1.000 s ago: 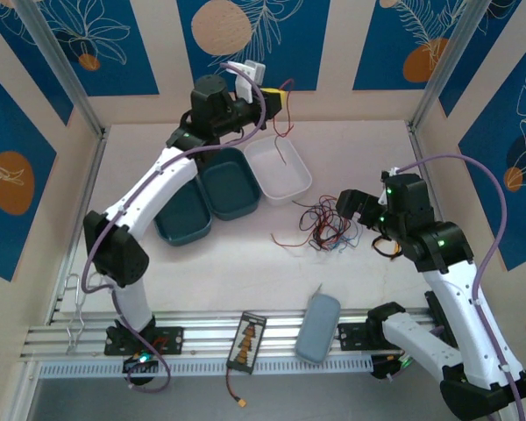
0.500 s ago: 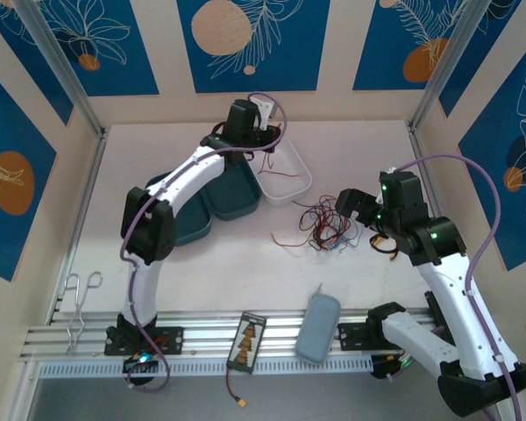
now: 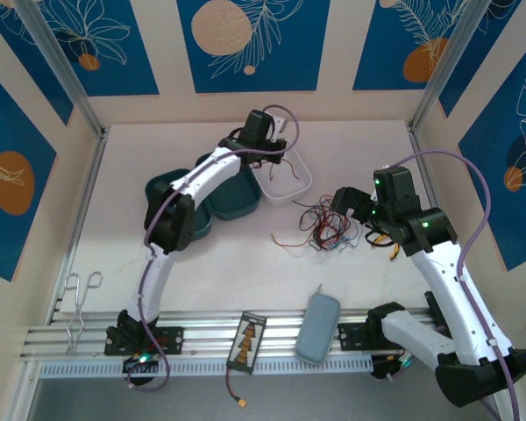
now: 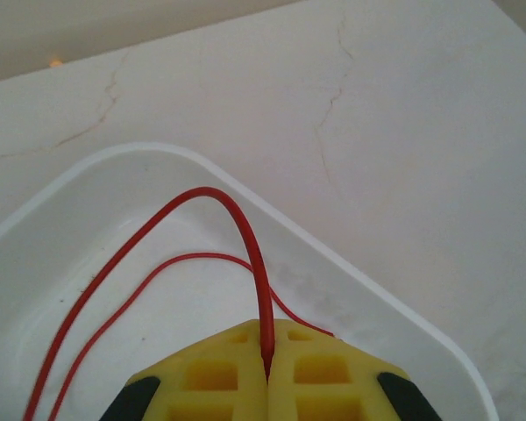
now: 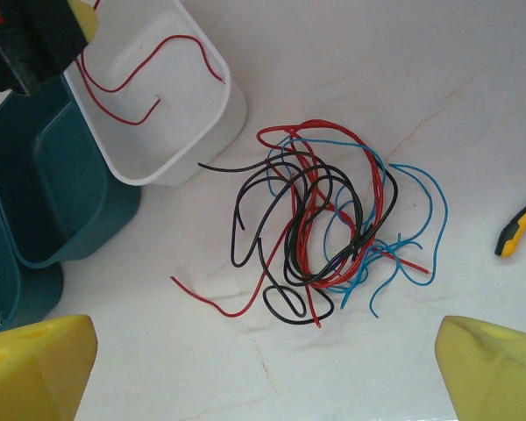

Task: Untangle the cables

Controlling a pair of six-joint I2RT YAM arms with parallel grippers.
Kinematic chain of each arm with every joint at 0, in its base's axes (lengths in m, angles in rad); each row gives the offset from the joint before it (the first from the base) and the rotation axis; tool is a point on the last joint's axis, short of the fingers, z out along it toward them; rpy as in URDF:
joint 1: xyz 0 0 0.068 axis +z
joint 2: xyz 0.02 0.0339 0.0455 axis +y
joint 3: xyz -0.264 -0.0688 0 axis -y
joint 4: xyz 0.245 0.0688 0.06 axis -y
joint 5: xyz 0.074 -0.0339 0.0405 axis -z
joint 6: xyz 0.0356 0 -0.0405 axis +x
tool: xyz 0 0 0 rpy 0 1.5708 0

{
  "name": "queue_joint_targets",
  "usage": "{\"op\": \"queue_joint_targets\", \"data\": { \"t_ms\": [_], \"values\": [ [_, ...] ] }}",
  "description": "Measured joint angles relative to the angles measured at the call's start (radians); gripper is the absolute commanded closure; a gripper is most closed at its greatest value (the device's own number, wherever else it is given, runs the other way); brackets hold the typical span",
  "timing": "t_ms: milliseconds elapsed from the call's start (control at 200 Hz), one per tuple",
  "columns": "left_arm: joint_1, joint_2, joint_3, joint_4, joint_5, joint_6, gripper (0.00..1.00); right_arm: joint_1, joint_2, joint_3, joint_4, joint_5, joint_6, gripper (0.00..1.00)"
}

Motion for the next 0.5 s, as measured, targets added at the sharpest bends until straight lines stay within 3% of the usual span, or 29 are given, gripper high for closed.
{"op": "queue_joint_targets", "data": {
  "t_ms": [500],
  "values": [
    [-0.075,0.060,0.018,-0.085,-0.013,0.071,1.00,-0.005,-0.005,-0.002,0.000,-0.005,0.005,0.01]
  ]
}}
